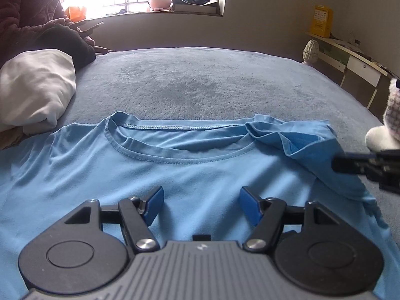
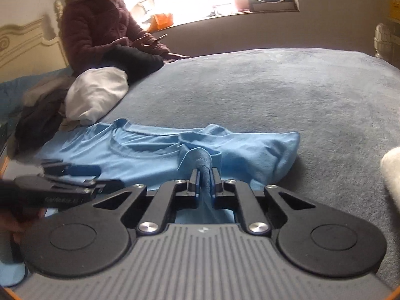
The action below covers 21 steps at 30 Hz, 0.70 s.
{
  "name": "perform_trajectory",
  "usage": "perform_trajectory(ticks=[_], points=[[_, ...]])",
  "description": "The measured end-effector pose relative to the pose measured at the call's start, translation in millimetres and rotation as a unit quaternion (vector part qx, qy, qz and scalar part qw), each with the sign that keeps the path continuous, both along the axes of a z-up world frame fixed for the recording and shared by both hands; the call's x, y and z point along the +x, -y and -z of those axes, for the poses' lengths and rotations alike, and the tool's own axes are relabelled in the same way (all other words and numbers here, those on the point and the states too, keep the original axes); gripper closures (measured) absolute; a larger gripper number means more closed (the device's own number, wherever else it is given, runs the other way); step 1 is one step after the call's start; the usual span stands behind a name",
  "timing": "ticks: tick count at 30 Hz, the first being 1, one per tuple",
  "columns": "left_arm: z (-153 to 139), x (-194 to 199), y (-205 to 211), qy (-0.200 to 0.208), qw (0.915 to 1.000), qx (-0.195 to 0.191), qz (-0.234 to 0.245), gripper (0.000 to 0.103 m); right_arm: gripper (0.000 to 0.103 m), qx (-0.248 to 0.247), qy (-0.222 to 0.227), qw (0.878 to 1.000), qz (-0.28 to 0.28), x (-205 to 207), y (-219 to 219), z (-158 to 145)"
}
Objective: Fold clothes
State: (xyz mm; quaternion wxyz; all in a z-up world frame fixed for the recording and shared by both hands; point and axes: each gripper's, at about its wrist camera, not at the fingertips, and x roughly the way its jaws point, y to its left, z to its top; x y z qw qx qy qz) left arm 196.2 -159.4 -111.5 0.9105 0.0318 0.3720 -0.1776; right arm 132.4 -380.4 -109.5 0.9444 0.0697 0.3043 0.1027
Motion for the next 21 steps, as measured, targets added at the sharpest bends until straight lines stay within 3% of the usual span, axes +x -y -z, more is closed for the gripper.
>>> perform_trajectory(ticks=[4, 7, 11, 15, 18, 21], points=[[-1, 3, -2, 0.007, 0.9999, 0.000, -0.013, 0.035, 0.096, -0.105, 0.006, 0.991, -0.082, -30, -40, 5], [0, 5, -3, 0.007, 0.9998, 0.001, -0.018, 0.035, 0.096, -0.137, -0.006, 0.984, -0.114, -47, -58, 12], [-5, 3, -5, 0.011, 0.9997, -0.002, -0.022, 0.035, 0.096, -0.102, -0.022, 0.989, -0.102, -57, -60, 11], [-11, 1, -6, 0.019, 0.9997, -0.001, -0.017, 0.035, 0.093, -0.044, -0.017, 0.999, -0.025, -56, -41, 3], [-12, -2, -4, 0.019, 0.9997, 0.003, -0.014, 0.035, 0.087, -0.027, -0.013, 0.999, 0.019, -40, -25, 2], [-10, -6, -1, 0.024, 0.9995, 0.019, -0.012, 0.035, 0.084, 0.038, -0.042, 0.998, 0.035, -14, -6, 11]])
